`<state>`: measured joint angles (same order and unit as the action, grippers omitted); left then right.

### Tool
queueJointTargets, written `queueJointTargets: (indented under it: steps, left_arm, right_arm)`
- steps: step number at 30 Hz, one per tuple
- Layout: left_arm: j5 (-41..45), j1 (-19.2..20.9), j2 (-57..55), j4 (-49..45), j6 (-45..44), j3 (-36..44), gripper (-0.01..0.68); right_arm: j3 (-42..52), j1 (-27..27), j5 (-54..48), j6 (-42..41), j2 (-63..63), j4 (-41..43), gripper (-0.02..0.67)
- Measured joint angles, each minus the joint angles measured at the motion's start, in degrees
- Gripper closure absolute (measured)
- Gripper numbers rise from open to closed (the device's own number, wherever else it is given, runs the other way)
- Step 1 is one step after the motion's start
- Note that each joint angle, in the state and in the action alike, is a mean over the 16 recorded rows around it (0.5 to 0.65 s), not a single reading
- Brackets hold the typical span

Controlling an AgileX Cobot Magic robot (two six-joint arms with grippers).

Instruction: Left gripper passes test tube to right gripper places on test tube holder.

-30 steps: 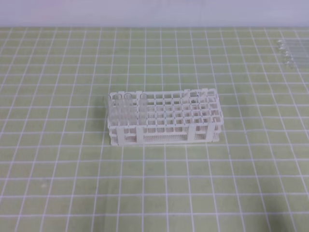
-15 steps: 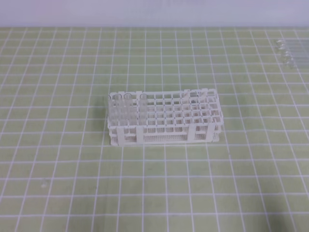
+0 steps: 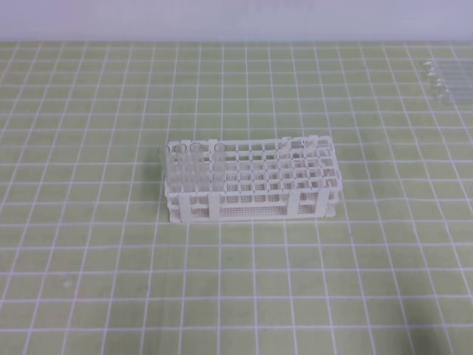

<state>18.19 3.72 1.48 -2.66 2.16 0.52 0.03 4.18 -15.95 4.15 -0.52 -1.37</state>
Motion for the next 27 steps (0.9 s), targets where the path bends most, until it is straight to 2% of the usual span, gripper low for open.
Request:
queueJointTargets:
  steps: [15, 27]
  left_arm:
    - [-0.07, -4.08, 0.00, 0.13, 0.00, 0.04, 0.675]
    - [0.40, -4.28, -0.56, 0.07, 0.02, -0.21, 0.675]
  right_arm:
    - [0.00, 0.00, 0.00, 0.00, 0.00, 0.00, 0.666]
    - [0.00, 0.00, 0.00, 0.00, 0.05, 0.00, 0.666]
